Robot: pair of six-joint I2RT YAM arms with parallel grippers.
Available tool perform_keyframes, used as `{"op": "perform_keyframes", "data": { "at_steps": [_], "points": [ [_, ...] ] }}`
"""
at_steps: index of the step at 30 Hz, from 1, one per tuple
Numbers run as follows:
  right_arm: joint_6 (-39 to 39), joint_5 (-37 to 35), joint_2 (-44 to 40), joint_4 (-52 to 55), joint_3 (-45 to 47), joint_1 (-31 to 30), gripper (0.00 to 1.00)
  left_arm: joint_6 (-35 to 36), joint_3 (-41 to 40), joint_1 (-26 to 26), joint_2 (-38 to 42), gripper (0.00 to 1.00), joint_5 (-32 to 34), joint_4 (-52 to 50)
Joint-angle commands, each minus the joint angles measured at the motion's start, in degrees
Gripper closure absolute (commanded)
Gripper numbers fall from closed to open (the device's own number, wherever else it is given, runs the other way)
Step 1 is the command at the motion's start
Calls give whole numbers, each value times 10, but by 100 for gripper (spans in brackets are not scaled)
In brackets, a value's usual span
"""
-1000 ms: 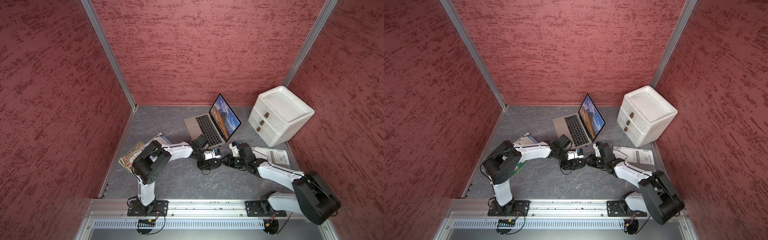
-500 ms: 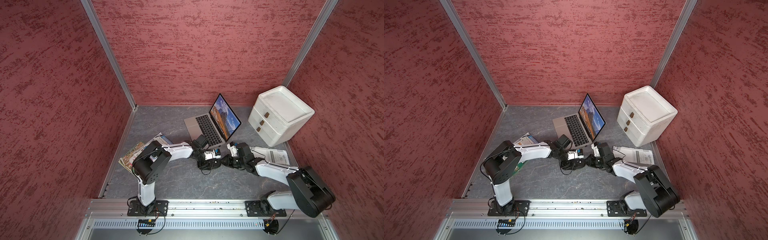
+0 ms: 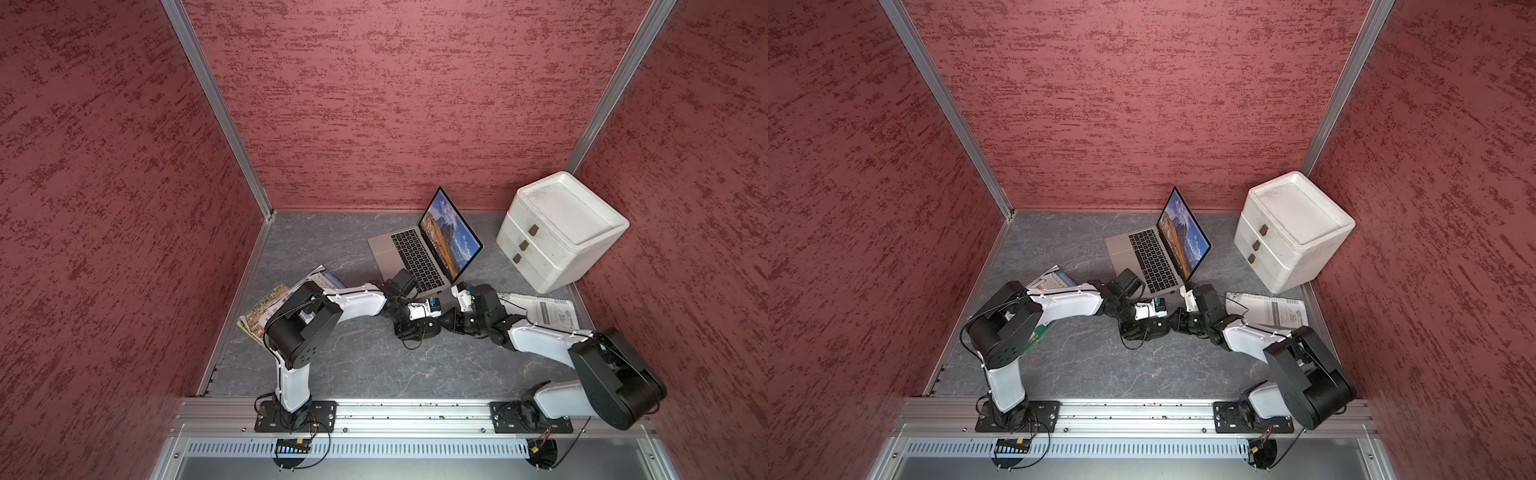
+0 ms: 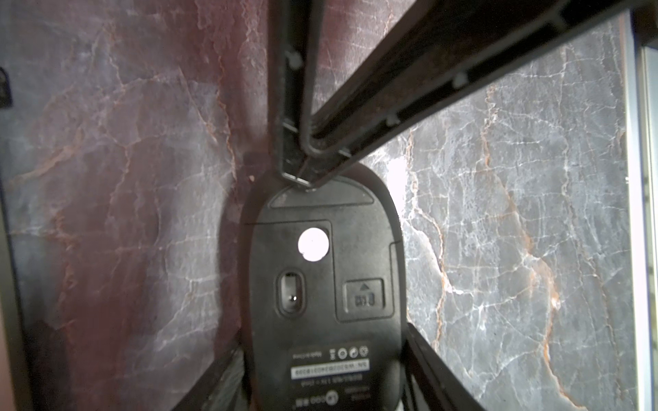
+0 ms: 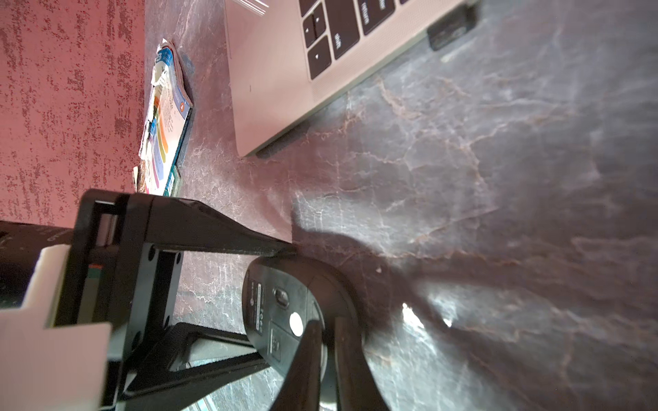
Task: Insert the wireless mouse receiver into the laptop
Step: Close the lid on the mouse, then place the mouse at the center of the board.
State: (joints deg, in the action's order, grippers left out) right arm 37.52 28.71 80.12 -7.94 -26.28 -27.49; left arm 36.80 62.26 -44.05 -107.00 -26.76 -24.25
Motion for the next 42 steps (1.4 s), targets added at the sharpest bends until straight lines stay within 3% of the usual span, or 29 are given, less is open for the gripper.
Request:
{"op": "perform_keyframes", "data": {
  "at_steps": [1,3,6,14,23,25,28,29,31,33,37,39,42],
  "points": [
    [1,-4,-25,37,-9,-12,75,-16,3,-3,-19,74,-10,-10],
    [18,1,-51,49,-4,19,60,-31,-4,5,-3,74,-27,2],
    [43,47,-66,52,4,58,47,-47,-31,8,25,75,-32,49],
    [96,153,-20,-13,3,63,37,-60,-72,-6,69,75,-26,121],
    [129,223,30,-110,5,57,38,-63,-97,-16,107,75,-25,164],
    [143,248,50,-142,3,50,45,-67,-95,-16,107,75,-27,165],
    [153,255,49,-170,5,46,66,-79,-99,-16,113,69,-27,174],
    [144,246,44,-164,5,46,71,-84,-101,-15,119,63,-25,178],
    [109,221,24,-125,-3,46,75,-104,-109,-12,132,34,-19,192],
    [54,186,-7,-49,-19,45,76,-143,-123,0,154,12,-7,207],
    [-87,24,-74,182,-94,34,75,-254,-170,36,236,0,15,232],
    [-157,-115,-77,318,-156,-10,75,-305,-184,61,276,0,39,223],
    [-197,-343,-38,450,-235,-91,77,-396,-177,112,315,0,49,190]
  ]
}}
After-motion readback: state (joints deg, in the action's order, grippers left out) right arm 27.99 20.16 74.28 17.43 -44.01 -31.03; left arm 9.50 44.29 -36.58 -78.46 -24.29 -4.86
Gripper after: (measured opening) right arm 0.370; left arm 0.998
